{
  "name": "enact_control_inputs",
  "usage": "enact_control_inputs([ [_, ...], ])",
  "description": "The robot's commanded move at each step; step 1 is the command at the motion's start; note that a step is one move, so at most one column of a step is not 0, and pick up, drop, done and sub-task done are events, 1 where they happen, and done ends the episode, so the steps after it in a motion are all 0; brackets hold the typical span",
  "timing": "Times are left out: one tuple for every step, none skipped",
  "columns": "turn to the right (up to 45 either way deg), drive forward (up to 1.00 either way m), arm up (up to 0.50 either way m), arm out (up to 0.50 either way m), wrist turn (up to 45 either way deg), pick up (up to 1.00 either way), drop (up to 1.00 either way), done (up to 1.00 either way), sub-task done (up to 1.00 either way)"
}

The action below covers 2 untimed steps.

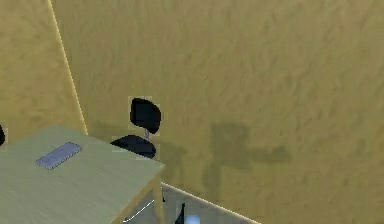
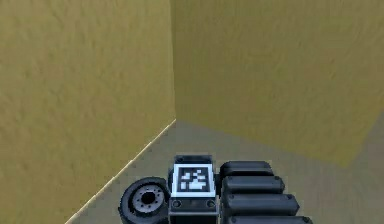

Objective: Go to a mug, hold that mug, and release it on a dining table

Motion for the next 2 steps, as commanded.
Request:
enact_control_inputs([
  [45.0,0.00,0.00,0.00,0.0,0.00,0.00,0.00,0.00],
  [45.0,0.00,0.00,0.00,0.0,0.00,0.00,0.00,0.00],
])
